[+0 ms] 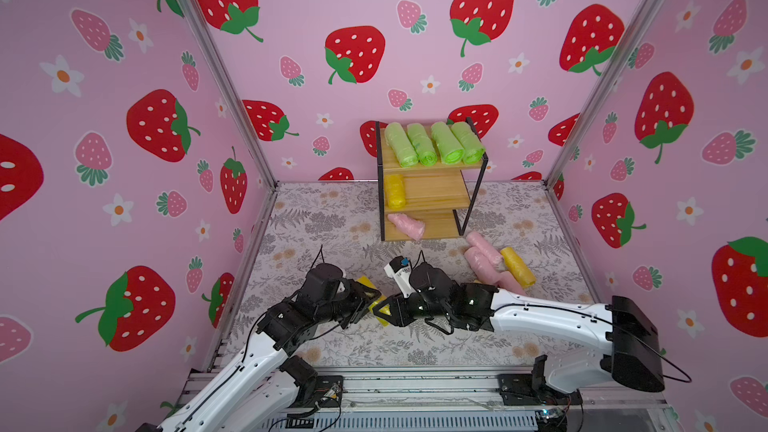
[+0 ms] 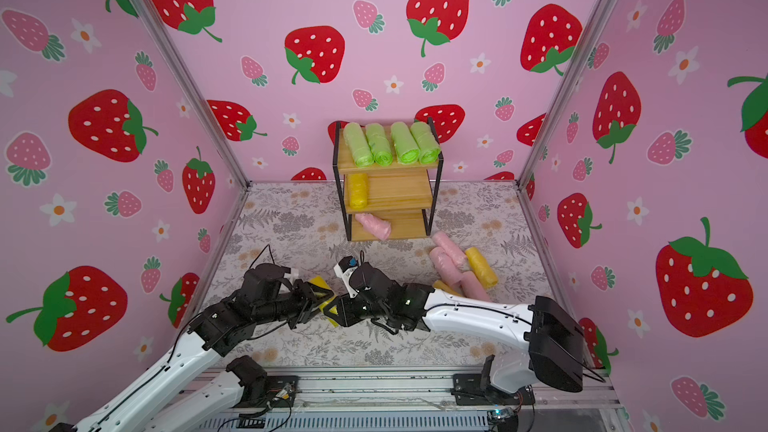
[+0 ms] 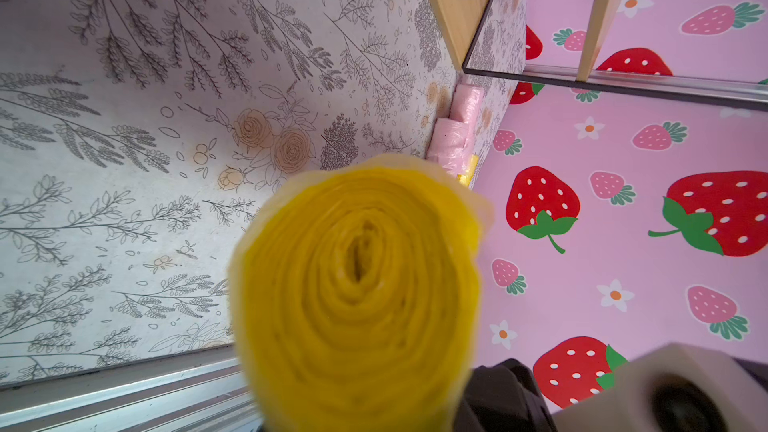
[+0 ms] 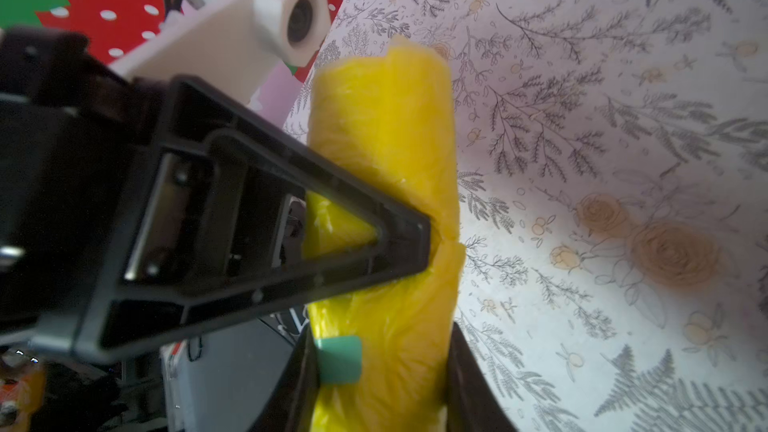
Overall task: Sort the rolls of trash bags by color and place them on the shelf
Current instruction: Pick up the roll of trash bags from the center of the board.
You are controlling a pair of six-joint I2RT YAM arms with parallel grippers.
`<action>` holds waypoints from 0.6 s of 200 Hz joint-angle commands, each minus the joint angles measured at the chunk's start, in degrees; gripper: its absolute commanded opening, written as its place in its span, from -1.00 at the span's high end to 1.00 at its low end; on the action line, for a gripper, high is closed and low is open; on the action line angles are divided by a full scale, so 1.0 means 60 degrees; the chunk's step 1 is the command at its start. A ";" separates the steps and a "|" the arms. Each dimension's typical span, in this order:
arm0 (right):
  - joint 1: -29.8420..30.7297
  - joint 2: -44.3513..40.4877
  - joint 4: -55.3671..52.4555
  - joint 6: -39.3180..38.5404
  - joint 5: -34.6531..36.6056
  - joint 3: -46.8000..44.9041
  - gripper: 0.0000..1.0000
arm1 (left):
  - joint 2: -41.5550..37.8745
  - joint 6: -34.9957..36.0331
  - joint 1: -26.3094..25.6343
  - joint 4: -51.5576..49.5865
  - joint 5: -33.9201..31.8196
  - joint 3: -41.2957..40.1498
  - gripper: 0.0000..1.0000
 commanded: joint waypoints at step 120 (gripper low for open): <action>-0.4541 -0.1777 0.1806 0.1232 -0.1252 -0.0920 1.00 | -0.0132 0.1979 -0.0036 -0.3643 -0.2344 0.2469 -0.97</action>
